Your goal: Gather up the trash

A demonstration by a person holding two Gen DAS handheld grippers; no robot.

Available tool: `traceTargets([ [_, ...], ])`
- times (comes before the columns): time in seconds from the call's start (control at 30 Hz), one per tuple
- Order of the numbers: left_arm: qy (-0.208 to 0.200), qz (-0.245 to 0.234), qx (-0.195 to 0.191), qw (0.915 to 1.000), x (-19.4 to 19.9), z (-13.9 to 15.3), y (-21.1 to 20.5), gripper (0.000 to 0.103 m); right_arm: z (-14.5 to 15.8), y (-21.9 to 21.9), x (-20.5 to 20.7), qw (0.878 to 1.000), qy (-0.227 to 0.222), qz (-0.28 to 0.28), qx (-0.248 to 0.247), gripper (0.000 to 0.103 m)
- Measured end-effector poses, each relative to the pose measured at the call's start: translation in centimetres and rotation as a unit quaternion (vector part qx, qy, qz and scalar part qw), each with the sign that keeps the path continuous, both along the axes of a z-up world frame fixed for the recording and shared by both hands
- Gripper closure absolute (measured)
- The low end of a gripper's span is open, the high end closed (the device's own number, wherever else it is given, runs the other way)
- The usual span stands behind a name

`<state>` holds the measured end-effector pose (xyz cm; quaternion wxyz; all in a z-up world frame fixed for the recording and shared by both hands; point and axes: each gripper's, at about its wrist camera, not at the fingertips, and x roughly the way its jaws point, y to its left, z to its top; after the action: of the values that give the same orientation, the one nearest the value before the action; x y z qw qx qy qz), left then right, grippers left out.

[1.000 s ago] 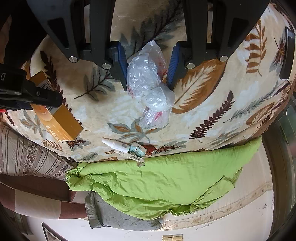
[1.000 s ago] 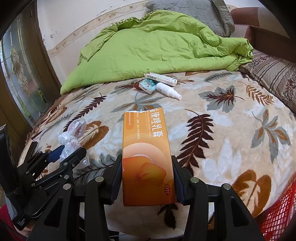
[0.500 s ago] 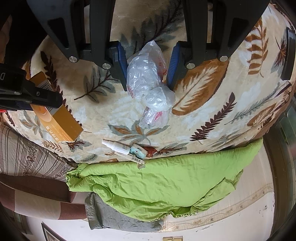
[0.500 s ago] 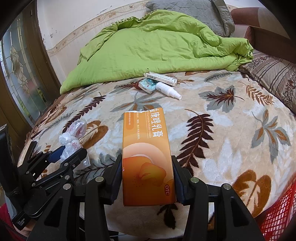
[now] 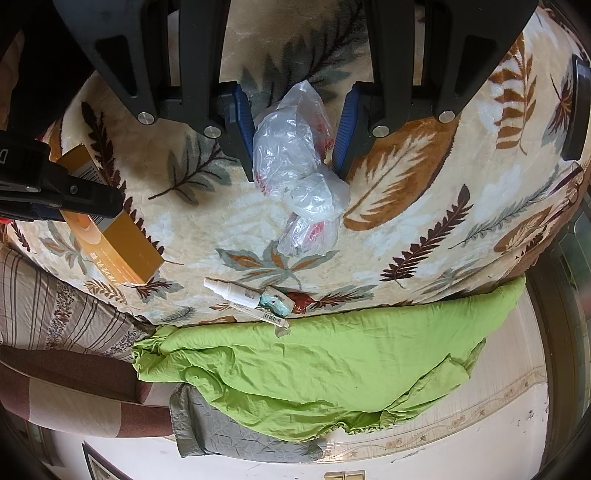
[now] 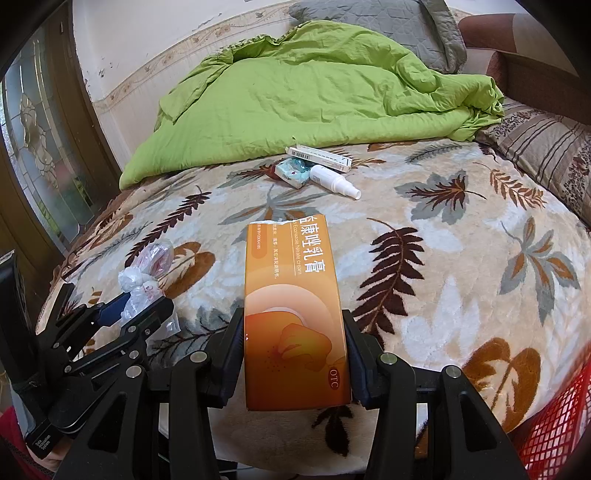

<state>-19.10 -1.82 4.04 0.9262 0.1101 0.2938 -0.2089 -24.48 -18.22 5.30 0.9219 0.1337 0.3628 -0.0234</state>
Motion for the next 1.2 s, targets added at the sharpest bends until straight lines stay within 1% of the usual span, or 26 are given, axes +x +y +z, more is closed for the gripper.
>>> traceTargets([
  [0.67,-0.004,-0.001,-0.004,1.0000,-0.3,0.1,-0.2,0.065,0.0,-0.2,-0.1,1.000,0.000,-0.001,0.000,0.051],
  [0.8,-0.010,-0.002,-0.008,0.9999,-0.6,0.5,-0.2,0.065,0.2,-0.6,-0.2,1.000,-0.001,-0.010,0.000,0.050],
  [1.2,-0.012,-0.008,-0.003,0.9999,-1.3,0.9,-0.3,0.065,0.6,-1.5,-0.8,0.999,-0.009,-0.033,0.012,0.050],
])
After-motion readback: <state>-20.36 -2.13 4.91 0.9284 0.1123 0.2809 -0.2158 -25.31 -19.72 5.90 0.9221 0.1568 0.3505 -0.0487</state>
